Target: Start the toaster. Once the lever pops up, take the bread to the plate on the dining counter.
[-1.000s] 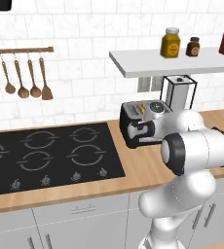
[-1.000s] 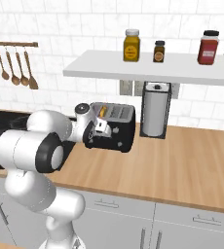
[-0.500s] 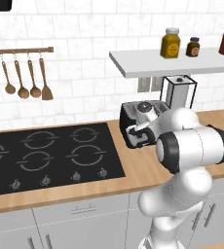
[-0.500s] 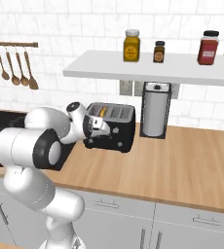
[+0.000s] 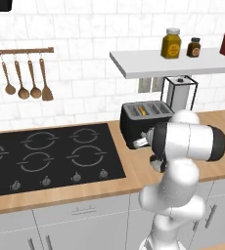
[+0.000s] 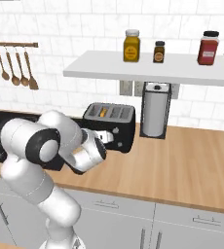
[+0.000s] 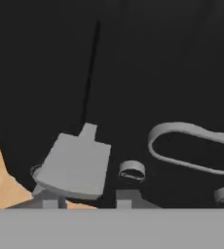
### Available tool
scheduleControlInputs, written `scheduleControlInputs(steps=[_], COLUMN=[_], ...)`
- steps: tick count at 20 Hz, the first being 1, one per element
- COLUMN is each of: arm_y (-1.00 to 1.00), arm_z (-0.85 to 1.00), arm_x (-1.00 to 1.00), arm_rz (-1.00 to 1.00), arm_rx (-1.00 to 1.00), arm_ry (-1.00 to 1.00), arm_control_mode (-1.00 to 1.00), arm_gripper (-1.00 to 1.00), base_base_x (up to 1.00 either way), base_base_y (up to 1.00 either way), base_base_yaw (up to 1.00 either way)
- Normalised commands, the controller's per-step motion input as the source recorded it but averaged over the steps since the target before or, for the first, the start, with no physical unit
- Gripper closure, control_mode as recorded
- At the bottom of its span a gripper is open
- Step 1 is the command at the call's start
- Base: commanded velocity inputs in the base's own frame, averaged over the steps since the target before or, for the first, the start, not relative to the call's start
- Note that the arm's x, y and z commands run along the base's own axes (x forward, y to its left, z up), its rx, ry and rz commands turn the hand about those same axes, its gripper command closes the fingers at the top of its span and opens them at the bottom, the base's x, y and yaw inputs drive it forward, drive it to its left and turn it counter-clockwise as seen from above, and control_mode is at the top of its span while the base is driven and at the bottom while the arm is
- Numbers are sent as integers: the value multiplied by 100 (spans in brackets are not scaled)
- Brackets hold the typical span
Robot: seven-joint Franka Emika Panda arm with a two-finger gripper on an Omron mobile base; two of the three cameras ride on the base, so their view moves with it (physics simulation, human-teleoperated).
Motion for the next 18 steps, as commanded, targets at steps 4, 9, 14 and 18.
scheduleControlInputs(steps=[4, 9, 14, 18], arm_y=[27, 11, -40, -65], arm_z=[-100, -89, 75, 100], arm_x=[-3, -7, -71, -80], arm_rz=[-16, -9, -15, -19], arm_rx=[-36, -35, 9, 16], arm_ry=[50, 75, 22, 14], arm_control_mode=[-100, -100, -100, -100], arm_gripper=[100, 100, 100, 100], base_base_x=[0, 0, 0, 0], base_base_y=[0, 0, 0, 0], base_base_yaw=[0, 0, 0, 0])
